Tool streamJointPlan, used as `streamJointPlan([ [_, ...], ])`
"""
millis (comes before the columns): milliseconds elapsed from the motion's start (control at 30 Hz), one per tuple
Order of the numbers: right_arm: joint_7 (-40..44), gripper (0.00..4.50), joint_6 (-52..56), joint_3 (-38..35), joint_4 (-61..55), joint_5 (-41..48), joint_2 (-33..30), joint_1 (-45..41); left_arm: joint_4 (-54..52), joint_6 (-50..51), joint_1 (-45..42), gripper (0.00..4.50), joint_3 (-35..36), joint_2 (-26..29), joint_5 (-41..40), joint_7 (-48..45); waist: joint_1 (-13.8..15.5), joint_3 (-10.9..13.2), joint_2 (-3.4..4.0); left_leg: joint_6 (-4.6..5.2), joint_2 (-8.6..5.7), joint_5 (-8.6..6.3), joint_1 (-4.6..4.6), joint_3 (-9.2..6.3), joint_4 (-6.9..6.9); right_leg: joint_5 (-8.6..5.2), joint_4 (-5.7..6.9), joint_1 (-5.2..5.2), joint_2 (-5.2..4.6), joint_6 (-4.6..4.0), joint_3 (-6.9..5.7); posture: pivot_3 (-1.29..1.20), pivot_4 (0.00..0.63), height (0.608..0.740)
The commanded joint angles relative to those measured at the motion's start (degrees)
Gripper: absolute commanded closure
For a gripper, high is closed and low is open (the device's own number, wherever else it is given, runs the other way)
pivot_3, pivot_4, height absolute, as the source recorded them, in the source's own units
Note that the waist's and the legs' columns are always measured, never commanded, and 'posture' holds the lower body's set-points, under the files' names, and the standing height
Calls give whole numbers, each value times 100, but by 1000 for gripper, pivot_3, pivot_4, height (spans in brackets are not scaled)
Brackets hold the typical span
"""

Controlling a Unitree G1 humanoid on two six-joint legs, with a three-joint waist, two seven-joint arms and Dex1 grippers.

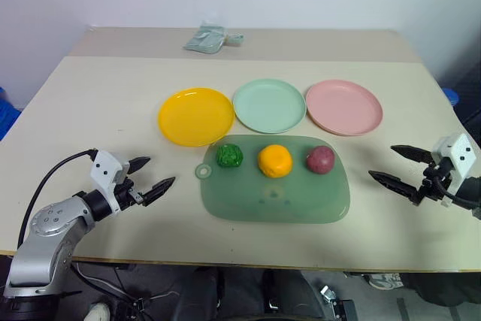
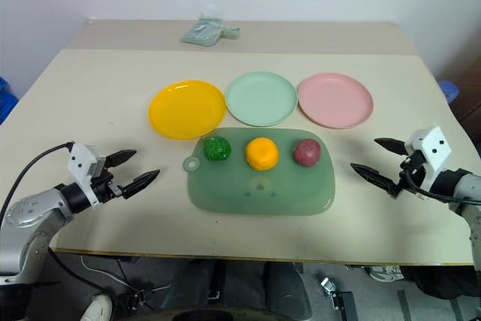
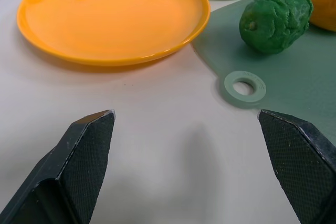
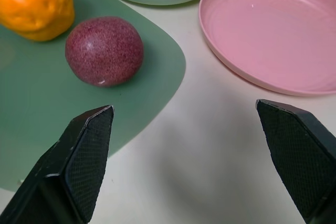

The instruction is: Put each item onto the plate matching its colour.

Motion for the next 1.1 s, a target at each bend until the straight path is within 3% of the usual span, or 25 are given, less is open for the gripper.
streamJointPlan([
  [33,-120,72,205,-50,-354,158,-50,-151,-132,-44,27,0,195,79,-74,-39,2,0,0,0,0,0,0,0,0,0,0,0,0,0,0,0,150,740],
  [533,-561,72,753,46,-925,308,83,-300,-296,69,-154,0,-20,-99,-114,136,29,0,0,2,0,-1,-2,0,0,0,-4,0,0,0,0,0,150,740],
  [900,-1171,72,1231,-115,-1434,526,193,-585,130,323,-1017,0,-336,-60,-210,-179,30,0,-1,3,-2,-1,-4,0,0,1,-4,0,5,1,-1,0,150,740],
  [1100,-1127,72,1582,-6,-1869,949,24,-988,382,106,-1751,0,-944,-27,27,-741,30,0,-1,3,-3,-1,-5,0,2,1,-2,-1,9,2,-1,0,150,740],
])
